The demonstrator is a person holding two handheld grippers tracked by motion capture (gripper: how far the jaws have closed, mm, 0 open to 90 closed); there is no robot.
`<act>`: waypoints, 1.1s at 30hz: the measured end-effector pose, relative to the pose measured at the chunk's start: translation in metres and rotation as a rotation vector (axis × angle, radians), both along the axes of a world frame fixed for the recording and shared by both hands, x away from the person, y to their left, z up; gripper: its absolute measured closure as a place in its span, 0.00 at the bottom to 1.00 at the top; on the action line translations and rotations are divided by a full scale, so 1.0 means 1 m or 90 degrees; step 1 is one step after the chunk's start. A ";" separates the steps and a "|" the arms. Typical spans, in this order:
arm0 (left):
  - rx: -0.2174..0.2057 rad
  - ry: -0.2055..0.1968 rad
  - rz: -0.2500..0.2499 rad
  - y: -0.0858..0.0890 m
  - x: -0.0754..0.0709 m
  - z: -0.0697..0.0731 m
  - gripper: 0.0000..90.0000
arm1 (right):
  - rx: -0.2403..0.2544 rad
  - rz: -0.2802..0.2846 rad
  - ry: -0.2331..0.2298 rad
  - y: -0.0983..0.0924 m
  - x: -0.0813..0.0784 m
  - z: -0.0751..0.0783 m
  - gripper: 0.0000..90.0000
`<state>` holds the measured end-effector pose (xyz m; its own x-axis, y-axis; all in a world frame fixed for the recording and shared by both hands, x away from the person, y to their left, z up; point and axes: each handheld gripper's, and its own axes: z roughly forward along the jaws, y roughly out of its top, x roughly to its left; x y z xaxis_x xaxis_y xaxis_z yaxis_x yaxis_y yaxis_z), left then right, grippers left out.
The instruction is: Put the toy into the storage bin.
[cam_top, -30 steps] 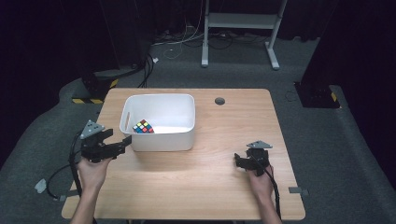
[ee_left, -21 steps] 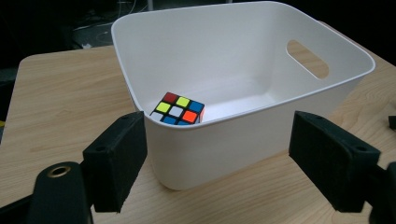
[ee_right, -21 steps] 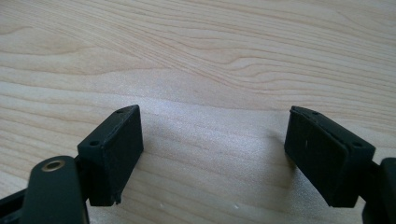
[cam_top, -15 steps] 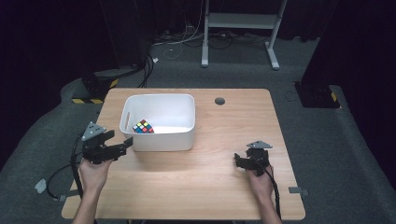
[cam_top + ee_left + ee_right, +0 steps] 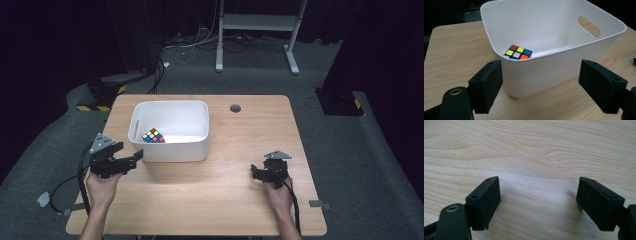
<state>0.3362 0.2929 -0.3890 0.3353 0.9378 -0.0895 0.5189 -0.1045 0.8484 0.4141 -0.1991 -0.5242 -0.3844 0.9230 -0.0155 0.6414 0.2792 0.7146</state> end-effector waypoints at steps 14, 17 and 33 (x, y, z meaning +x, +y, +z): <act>-0.025 0.005 -0.005 -0.001 0.000 -0.005 0.22 | 0.000 0.000 0.000 0.000 0.000 0.000 0.21; -0.026 0.007 -0.007 -0.002 0.000 -0.006 0.22 | -0.001 0.001 -0.001 0.000 0.000 0.000 0.21; -0.031 0.012 -0.005 -0.002 -0.003 -0.012 0.22 | -0.001 0.000 0.000 0.000 0.000 0.000 0.21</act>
<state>0.3331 0.2911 -0.4012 0.3405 0.9296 -0.1414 0.5336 -0.0672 0.8431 0.4141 -0.1991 -0.5242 -0.3847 0.9229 -0.0165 0.6410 0.2800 0.7146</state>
